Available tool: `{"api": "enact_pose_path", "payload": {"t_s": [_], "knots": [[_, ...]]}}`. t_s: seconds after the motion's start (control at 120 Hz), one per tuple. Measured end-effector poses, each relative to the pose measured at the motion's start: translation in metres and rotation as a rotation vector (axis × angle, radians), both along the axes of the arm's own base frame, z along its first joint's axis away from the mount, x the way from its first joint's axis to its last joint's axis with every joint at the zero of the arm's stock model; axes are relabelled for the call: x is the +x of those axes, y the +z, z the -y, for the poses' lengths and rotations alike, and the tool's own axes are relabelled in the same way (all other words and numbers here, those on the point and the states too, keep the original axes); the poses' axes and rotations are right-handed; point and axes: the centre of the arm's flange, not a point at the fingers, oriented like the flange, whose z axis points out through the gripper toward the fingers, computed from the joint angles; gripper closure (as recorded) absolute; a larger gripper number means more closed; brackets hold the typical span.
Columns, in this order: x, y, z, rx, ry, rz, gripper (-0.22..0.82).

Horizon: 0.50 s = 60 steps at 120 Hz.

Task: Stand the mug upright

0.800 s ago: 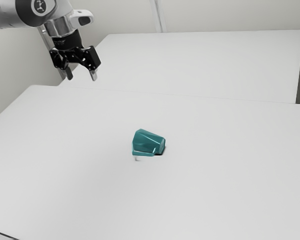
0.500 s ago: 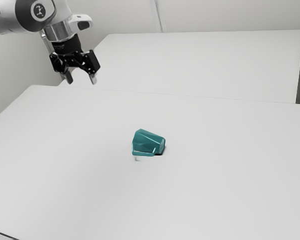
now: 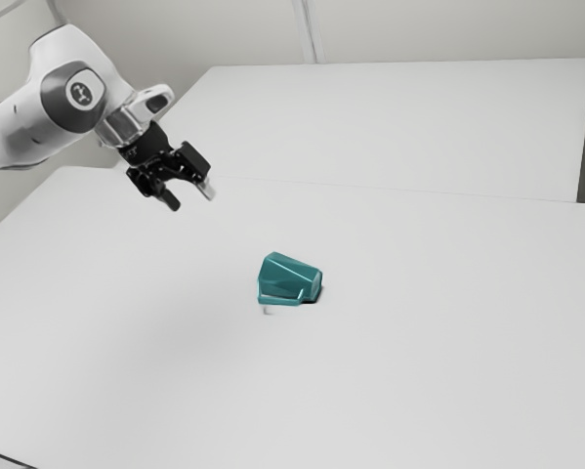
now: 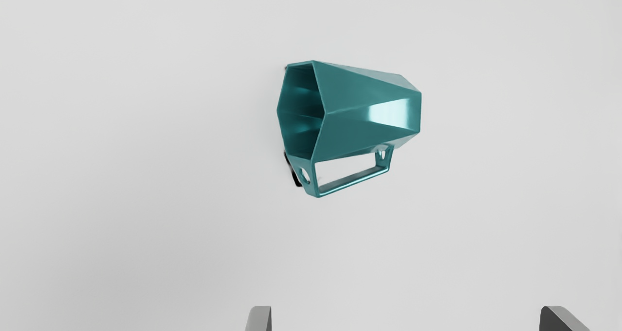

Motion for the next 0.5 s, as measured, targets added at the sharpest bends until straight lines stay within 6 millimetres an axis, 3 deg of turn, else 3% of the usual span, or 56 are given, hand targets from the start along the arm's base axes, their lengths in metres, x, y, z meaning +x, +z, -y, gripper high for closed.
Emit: {"api": "enact_pose_path", "payload": {"t_s": [0.117, 0.5], "knots": [[-0.002, -0.032, 0.001, -0.091, -0.006, 0.033, 0.0], [-0.009, -0.109, -0.034, -0.295, -0.005, 0.186, 0.0]]}}
